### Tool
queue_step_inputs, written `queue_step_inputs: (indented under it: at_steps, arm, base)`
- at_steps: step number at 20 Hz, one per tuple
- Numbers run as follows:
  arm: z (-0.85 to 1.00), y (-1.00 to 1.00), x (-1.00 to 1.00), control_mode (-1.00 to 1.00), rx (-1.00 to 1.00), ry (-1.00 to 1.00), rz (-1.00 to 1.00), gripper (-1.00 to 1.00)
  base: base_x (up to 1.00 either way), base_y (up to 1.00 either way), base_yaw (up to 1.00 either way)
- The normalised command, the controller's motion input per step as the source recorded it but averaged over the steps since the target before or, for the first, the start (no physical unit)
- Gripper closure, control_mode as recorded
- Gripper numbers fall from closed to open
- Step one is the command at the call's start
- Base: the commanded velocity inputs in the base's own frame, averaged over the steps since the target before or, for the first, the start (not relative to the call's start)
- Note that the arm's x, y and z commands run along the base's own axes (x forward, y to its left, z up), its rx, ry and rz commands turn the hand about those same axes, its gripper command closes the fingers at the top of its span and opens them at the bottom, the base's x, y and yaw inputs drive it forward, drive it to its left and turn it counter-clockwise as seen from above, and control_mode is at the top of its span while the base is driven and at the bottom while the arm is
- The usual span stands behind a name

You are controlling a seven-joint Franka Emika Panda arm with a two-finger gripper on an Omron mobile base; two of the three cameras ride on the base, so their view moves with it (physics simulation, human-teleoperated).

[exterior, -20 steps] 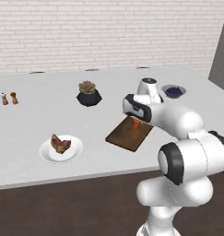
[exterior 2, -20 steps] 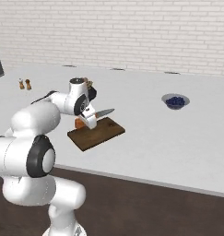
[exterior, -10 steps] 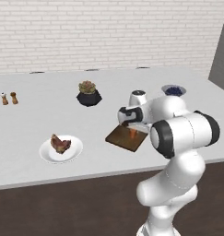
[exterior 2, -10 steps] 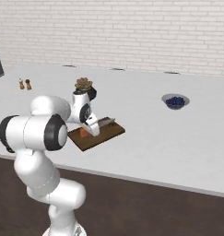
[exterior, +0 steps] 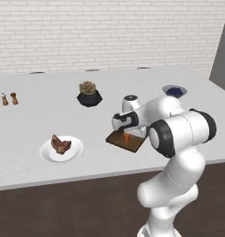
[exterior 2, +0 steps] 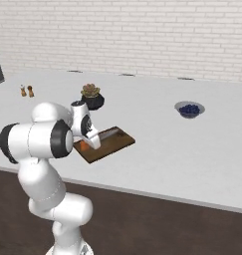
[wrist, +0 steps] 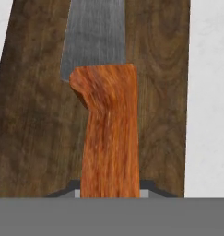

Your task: Pick up the knife from the drawer and place it on the cutting board. Then place the meat from the plate to the cutting board.

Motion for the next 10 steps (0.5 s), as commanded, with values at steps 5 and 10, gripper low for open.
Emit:
queue_step_inputs:
  at_steps: [5, 10]
  arm:
    - [-0.14, 0.03, 0.55, -1.0, 0.0, -0.01, 0.0, 1.0]
    - [-0.02, 0.09, 0.21, -1.0, 0.0, -0.03, 0.0, 1.0]
  base:
    - [0.0, 0.0, 0.0]
    - [0.0, 0.0, 0.0]
